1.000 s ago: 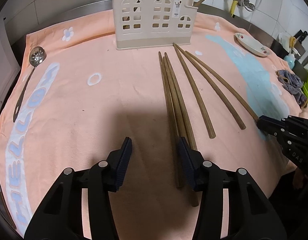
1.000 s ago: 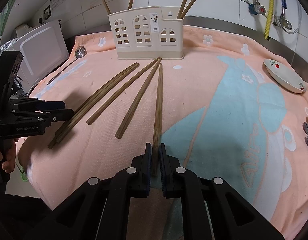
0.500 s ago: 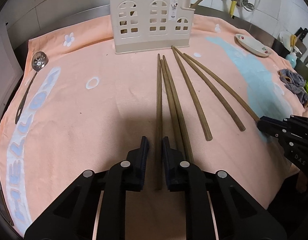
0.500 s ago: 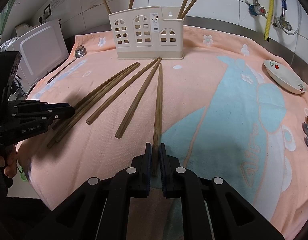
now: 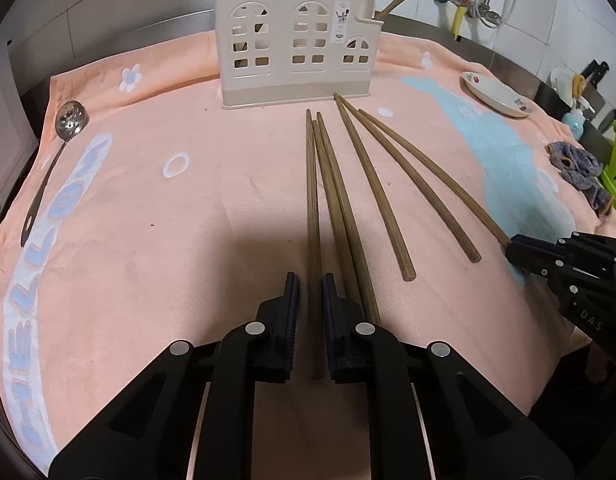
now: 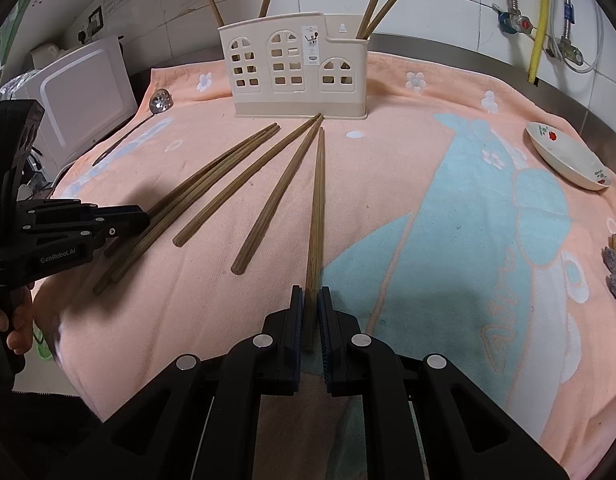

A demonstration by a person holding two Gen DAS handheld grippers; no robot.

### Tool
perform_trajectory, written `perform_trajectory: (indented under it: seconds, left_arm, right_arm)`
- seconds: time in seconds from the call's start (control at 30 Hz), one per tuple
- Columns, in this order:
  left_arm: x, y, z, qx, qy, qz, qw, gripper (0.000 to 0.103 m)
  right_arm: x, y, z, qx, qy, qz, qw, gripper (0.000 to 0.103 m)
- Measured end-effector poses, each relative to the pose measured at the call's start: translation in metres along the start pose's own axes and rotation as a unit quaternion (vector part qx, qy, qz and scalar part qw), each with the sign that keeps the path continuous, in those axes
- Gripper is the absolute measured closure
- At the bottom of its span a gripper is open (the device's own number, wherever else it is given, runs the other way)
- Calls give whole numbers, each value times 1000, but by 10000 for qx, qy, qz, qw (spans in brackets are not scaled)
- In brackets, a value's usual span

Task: Organize utensils
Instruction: 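Close the left tool on a wooden chopstick and lift it, then raise the left tool's chopstick into the white holder while the right tool inserts its chopstick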

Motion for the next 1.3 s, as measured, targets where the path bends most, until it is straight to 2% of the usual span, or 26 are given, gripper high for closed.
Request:
perform_trajectory:
  seconds: [0.3,0.47,0.73,0.93,1.03,1.3]
  left_arm:
    - [8,10,-2,190,-201,-33,9996,91]
    - [10,6,-1,152,-221,34,9996,91]
    - [1,2,3,42,15,156,9999,92]
    - [4,0,3,68,-124,123,9998,92]
    - [3,2,1,92,-83,85,9999,97]
    - [-6,32,-22,515,-14,176,9985,97]
  right_arm:
    - [0,-1,0,-2,-8,-2,10000,95]
    - [0,-1,0,-2,-23,-13,10000,95]
    - [-1,-2,0,1,-17,-11,10000,95]
    - [-1,-2,0,37,-18,14,10000,95]
    - [-3,-1,-1,52,12,51,10000,96]
    - [-3,26,-27,531,195,161,9983,96]
Point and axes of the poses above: each gripper's, at about its wrist camera, not at the fingertips, and y roughly against the way its jaws point, x to its right, z to its underside, the point moved 3 cm from there along -y, roughly the way its jaws point, and after that the axes turned 6 degrees about x, right-handed, at the moved point
